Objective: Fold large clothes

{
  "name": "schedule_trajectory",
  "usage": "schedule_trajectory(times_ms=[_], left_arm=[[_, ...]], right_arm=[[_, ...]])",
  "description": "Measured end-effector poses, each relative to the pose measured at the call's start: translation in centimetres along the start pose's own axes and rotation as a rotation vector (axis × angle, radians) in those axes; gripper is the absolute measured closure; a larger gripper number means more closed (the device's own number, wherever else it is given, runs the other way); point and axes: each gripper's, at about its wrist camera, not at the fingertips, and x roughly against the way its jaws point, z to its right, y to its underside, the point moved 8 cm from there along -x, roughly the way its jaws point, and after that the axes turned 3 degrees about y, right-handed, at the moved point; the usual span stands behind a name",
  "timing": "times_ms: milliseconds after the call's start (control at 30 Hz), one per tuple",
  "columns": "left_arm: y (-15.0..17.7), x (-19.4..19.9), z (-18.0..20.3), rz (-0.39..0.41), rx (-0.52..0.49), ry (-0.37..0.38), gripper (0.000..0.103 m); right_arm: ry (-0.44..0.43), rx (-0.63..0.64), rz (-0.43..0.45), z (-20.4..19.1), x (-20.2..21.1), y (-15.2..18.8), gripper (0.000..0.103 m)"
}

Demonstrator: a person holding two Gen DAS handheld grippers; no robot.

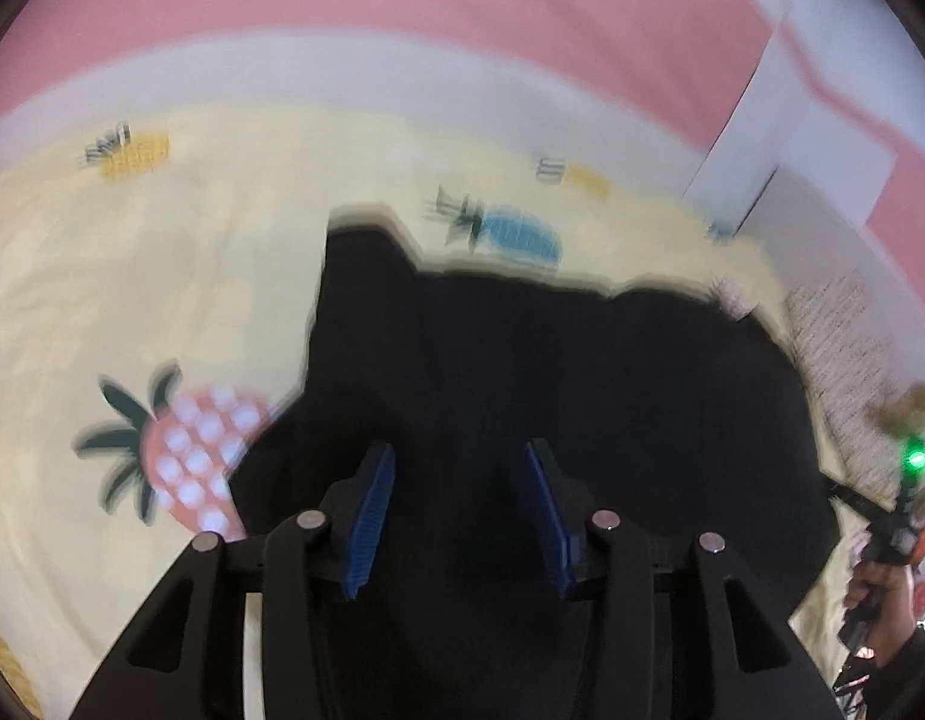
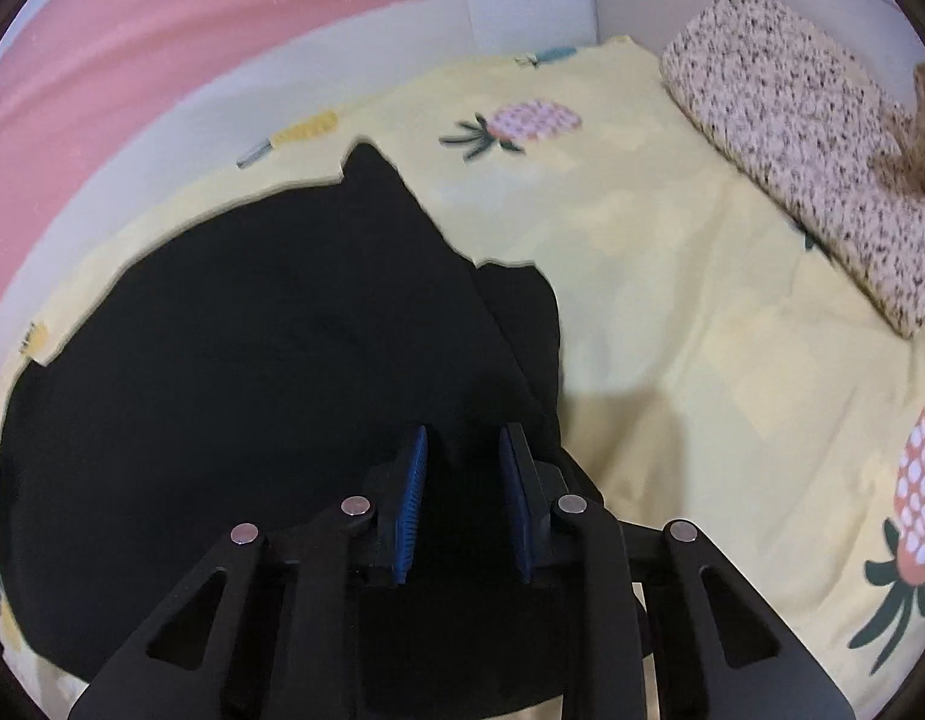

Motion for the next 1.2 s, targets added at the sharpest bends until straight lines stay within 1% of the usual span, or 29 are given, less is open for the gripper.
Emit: schedule_trajectory(times_ms=[33,67,133,167,267,400,500,567,633,667,800,900,1033,1100,1200], left_arm=[[0.7,-1.0,-0.1,-0.022,-0.006,-0.014,0.065],[1.3,-1.4,0.0,-0.023,-0.027,-0.026,0.066],[2.3,-0.9,0.7,0.004,-0.079,-0.044,0.066],[2.7,-0.5,1.1,-0.001,-0.088,-0.039,0.066],[3.9,1.5,1.8,-0.018,-0.078,-0.015,0.066],[6.6,5.6,2.9,-0.037,-0.079,0.005,0.066],[8.8,8.7,3.6,-0.071,-0.081,0.016,0.066],[10.5,11.5,4.4,-0.069,-0.09,0.027,0.066],[11.7,14.1,5.1,-0.054,-0.095,0.024,0.066],[12.3,15.6,5.4,-0.048,-0.098,0.019,0.065],[15.3,20.6,6.2,-0.033,-0.098,0.022,0.062],[17.7,23.2,6.4,-0.022,-0.111,-0.005,0.057],[20.8,25.8,6.8,-0.021,-0.131,-0.033,0.054],[22.1,26.7,7.1,-0.027,-0.147,-0.043,0.051],[23.7,27.9,7.4,-0.028,-0.175,-0.051,0.051]], right_arm=[[0.002,-0.003,0.001,0.2,-0.2,0.2,0.078],[0.003,-0.004,0.006,0.3,-0.1,0.2,0.078],[0.009,-0.002,-0.001,0.3,0.2,0.1,0.077],[0.021,-0.001,-0.007,0.3,0.6,0.1,0.077],[0.044,-0.016,-0.013,0.3,2.6,0.1,0.077],[0.038,-0.036,0.032,-0.6,7.6,1.8,0.077],[0.011,-0.041,0.054,-2.3,12.3,4.4,0.076],[-0.009,-0.022,0.071,-3.6,15.1,5.8,0.069],[-0.03,0.002,0.085,-5.0,17.7,7.3,0.057],[-0.042,0.017,0.094,-5.8,19.3,8.4,0.055],[-0.051,0.073,0.111,-8.5,24.1,11.9,0.054],[-0.031,0.099,0.131,-9.5,26.8,14.2,0.054],[-0.04,0.134,0.128,-11.0,29.6,17.8,0.052],[-0.039,0.161,0.129,-11.7,30.6,19.3,0.052],[-0.035,0.199,0.134,-12.7,31.7,21.1,0.052]])
